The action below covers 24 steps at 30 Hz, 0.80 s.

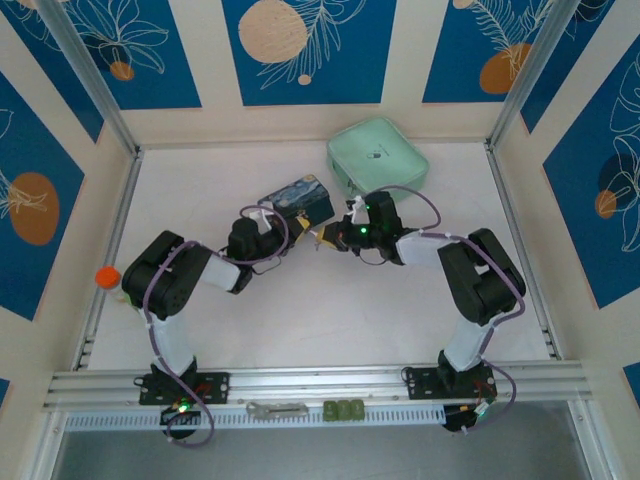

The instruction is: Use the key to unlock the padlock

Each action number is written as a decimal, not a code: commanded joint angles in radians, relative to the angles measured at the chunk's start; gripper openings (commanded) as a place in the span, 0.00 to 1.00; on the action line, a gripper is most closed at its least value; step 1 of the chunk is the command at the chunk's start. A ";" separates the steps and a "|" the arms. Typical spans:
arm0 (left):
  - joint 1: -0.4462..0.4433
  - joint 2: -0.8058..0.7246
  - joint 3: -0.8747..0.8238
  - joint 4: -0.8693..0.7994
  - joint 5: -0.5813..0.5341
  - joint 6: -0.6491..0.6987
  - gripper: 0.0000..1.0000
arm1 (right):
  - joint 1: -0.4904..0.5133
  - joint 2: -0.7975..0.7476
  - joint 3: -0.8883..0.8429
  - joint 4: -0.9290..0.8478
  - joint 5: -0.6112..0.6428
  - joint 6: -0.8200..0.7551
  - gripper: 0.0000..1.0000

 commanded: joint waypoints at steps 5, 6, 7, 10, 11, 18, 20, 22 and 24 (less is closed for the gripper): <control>-0.024 -0.058 -0.019 0.050 -0.063 0.041 0.00 | 0.009 -0.091 -0.096 0.065 0.059 0.124 0.00; -0.028 -0.060 -0.020 0.053 -0.073 0.042 0.00 | 0.015 -0.093 -0.100 0.076 0.061 0.136 0.00; -0.032 -0.063 -0.020 0.053 -0.083 0.045 0.00 | 0.023 -0.092 -0.094 0.076 0.061 0.146 0.00; -0.048 -0.060 -0.017 0.060 -0.102 0.043 0.00 | 0.056 -0.081 -0.074 0.092 0.075 0.168 0.00; -0.053 -0.056 -0.017 0.072 -0.103 0.037 0.00 | 0.062 -0.078 -0.071 0.098 0.080 0.169 0.00; -0.055 -0.005 -0.023 0.164 -0.088 -0.031 0.00 | 0.037 -0.087 -0.091 0.115 0.086 0.169 0.00; -0.056 0.007 -0.028 0.193 -0.090 -0.047 0.00 | 0.026 -0.093 -0.102 0.116 0.083 0.165 0.00; -0.056 0.004 -0.029 0.196 -0.088 -0.050 0.00 | 0.015 -0.096 -0.111 0.109 0.081 0.157 0.00; -0.056 -0.005 -0.031 0.182 -0.088 -0.043 0.00 | 0.005 -0.098 -0.123 0.115 0.079 0.157 0.00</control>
